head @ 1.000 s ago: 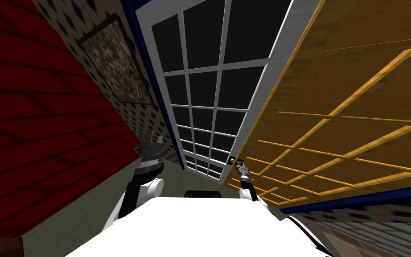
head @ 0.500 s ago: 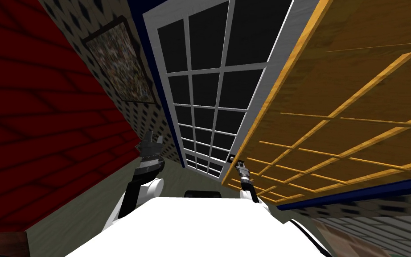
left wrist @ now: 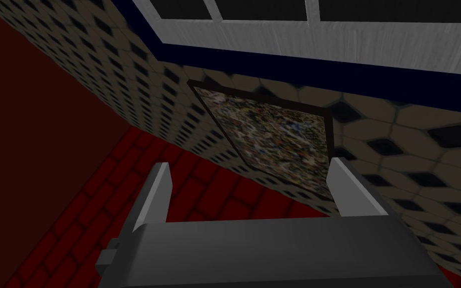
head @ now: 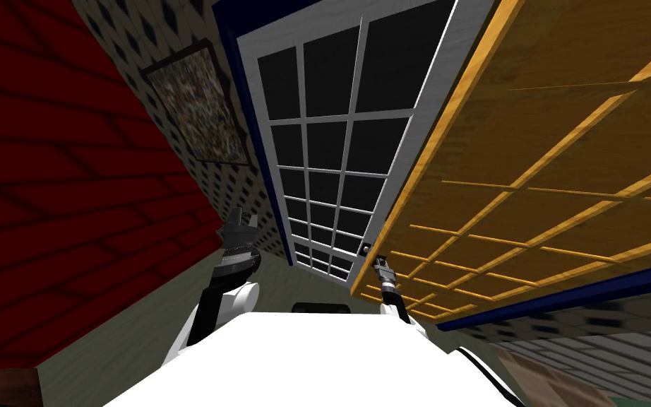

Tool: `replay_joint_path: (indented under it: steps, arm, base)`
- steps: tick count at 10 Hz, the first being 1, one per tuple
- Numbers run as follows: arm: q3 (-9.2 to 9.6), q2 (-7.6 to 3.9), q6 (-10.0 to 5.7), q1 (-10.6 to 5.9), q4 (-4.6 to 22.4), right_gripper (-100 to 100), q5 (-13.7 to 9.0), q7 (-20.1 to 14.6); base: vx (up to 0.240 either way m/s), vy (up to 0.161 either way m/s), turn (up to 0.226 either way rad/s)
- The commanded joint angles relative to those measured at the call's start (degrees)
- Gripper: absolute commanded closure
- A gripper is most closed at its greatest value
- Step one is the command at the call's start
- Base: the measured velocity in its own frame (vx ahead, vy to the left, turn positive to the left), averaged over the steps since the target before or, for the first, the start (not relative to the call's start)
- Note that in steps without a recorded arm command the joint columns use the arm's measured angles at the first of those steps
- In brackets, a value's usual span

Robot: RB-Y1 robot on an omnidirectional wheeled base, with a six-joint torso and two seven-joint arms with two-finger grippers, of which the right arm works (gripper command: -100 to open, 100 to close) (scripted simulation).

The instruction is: Pull the door open

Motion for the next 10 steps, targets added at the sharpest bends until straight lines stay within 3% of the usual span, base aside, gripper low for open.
replay_joint_path:
  steps: [1,2,3,5,6,7,8,10]
  arm:
    - [-0.75,-1.51,1.12,1.8,-0.01,100,-0.57,0.06]
    - [-0.75,-1.51,1.12,1.8,-2.13,100,-0.57,0.06]
    - [-0.75,-1.51,1.12,1.8,-2.56,100,-0.57,0.06]
    - [-0.75,-1.51,1.12,1.8,-0.2,100,-0.57,0.06]
    - [-0.92,-1.77,1.11,2.69,0.31,100,-0.7,0.07]
    - [-0.92,-1.77,1.11,2.69,0.31,100,-0.7,0.07]
    - [-0.92,-1.77,1.11,2.69,-2.28,100,-0.7,0.07]
    - [-0.92,-1.77,1.11,2.69,-0.31,100,-0.7,0.07]
  base:
    - [-0.088,0.001,-0.05]
    - [-0.085,0.01,-0.048]
    - [-0.046,-0.007,-0.007]
    - [-0.007,-0.004,0.008]
    - [-0.056,-0.02,-0.034]
    - [-0.069,-0.008,-0.018]
    - [-0.044,0.009,-0.038]
    - [-0.013,0.009,0.009]
